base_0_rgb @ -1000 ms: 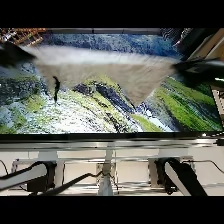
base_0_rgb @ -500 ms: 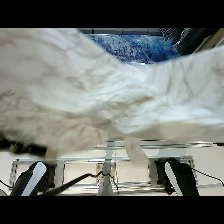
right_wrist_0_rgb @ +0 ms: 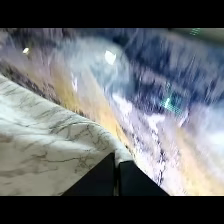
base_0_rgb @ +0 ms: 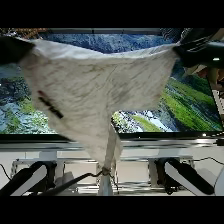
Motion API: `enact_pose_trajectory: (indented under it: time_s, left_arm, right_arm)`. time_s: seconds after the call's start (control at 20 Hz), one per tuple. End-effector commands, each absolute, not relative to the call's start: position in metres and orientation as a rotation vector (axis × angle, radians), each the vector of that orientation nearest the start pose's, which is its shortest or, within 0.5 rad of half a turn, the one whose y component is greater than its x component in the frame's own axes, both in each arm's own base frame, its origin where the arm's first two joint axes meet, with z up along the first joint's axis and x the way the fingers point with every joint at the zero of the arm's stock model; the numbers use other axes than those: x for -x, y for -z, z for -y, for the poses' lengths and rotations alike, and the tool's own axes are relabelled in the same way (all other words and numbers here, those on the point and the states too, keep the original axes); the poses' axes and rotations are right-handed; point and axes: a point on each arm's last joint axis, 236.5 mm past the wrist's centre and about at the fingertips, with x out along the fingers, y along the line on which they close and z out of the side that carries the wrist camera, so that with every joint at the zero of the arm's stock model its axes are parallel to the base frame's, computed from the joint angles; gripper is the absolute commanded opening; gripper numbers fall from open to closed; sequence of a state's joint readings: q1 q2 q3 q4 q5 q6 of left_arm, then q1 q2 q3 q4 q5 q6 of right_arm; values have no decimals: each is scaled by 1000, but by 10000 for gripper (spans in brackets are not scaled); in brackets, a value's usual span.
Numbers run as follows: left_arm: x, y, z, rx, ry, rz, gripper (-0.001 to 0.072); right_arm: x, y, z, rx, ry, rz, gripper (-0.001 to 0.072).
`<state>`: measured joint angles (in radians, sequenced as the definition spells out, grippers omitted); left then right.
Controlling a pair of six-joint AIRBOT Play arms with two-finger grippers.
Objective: Fold the clothes and pants, and hang the long-sleeved shirts on hangers.
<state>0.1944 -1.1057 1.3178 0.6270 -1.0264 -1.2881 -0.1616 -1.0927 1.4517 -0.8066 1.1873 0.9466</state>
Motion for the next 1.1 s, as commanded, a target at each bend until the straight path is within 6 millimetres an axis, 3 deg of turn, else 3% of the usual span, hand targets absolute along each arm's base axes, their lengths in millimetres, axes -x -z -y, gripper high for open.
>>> enact_pose_trajectory:
  time_s: [0.0, 0.15, 0.3, 0.4, 0.55, 0.65, 0.85, 1.05]
  left_arm:
    - [-522, -113, 72, 592, 231, -620, 12]
    - [-575, -61, 74, 605, 222, -691, 11]
    - [-595, -48, 80, 605, 299, -770, 12]
    - [-589, -55, 72, 602, 339, -815, 11]
    - [-568, -54, 41, 623, 353, -899, 11]
    - [-553, -45, 21, 652, 354, -962, 12]
    - [-519, -21, 12, 636, 442, -1100, 11]
    - [-481, 24, -4, 511, 420, -1312, 11]
  right_arm:
    - [-483, -139, -68, -191, -512, -679, 11]
    - [-521, -108, -68, -267, -511, -640, 11]
    - [-509, -107, -87, -256, -599, -675, 11]
    - [-478, -122, -108, -245, -726, -728, 11]
    - [-406, -146, -146, -244, -939, -857, 11]
    - [-360, -148, -170, -230, -1040, -980, 11]
    - [-289, -103, -205, -183, -1068, -1252, 11]
    - [-213, -23, -258, -170, -1131, -1466, 11]
